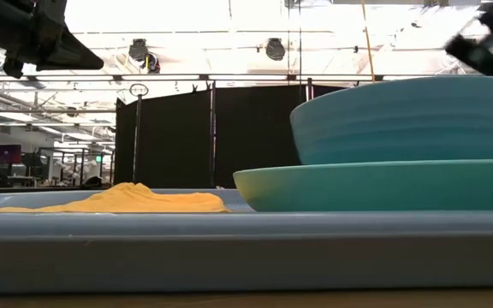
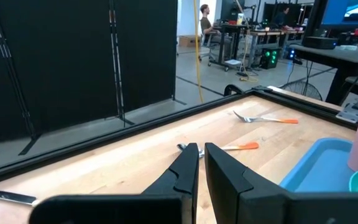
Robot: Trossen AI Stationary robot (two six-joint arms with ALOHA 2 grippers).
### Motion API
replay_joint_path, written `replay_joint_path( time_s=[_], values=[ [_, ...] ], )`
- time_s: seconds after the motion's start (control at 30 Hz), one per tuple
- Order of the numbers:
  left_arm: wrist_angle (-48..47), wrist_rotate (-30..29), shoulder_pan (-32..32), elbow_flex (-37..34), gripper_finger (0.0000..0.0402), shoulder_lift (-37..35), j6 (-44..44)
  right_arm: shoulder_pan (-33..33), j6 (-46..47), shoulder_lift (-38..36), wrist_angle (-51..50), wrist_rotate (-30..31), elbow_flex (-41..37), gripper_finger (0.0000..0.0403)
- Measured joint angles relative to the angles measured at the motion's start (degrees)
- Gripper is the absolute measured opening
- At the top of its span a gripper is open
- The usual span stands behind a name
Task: Set up tray
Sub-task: Put the orange fork on the yellow napkin
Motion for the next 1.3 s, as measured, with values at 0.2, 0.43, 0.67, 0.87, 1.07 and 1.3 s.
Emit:
replay_joint_path(
  time_s=[0.2, 0.43, 0.67, 0.87, 1.07, 1.3],
  values=[
    [0.0, 0.5, 0.0, 0.0, 0.0031, 0.0, 0.0, -2.4, -2.4, -4.8, 3.5, 1.5, 0.0, 0.0096],
    [0.0, 0.5, 0.0, 0.0, 0.0031, 0.0, -0.1, -7.8, -10.8, -11.1, 8.0, 6.1, 0.0, 0.0096],
    [0.3, 0.5, 0.0, 0.0, 0.0031, 0.0, -0.4, -18.7, -21.8, -15.6, 6.6, 7.9, 0.0, 0.0096],
    [0.5, 2.2, 0.0, 0.0, 0.0031, 0.0, -0.5, -34.1, -21.0, -16.1, 1.5, -0.2, 0.0, 0.0096],
    [1.2, 3.2, 0.0, 0.0, 0.0031, 0.0, -0.6, -50.9, -23.1, -15.7, -4.9, -11.3, 0.9, 0.0096],
    [1.8, 3.2, 0.0, 0.0, 0.0031, 0.0, 0.7, -66.4, -28.9, -9.7, -22.8, -15.5, 9.7, 0.0096]
  ],
)
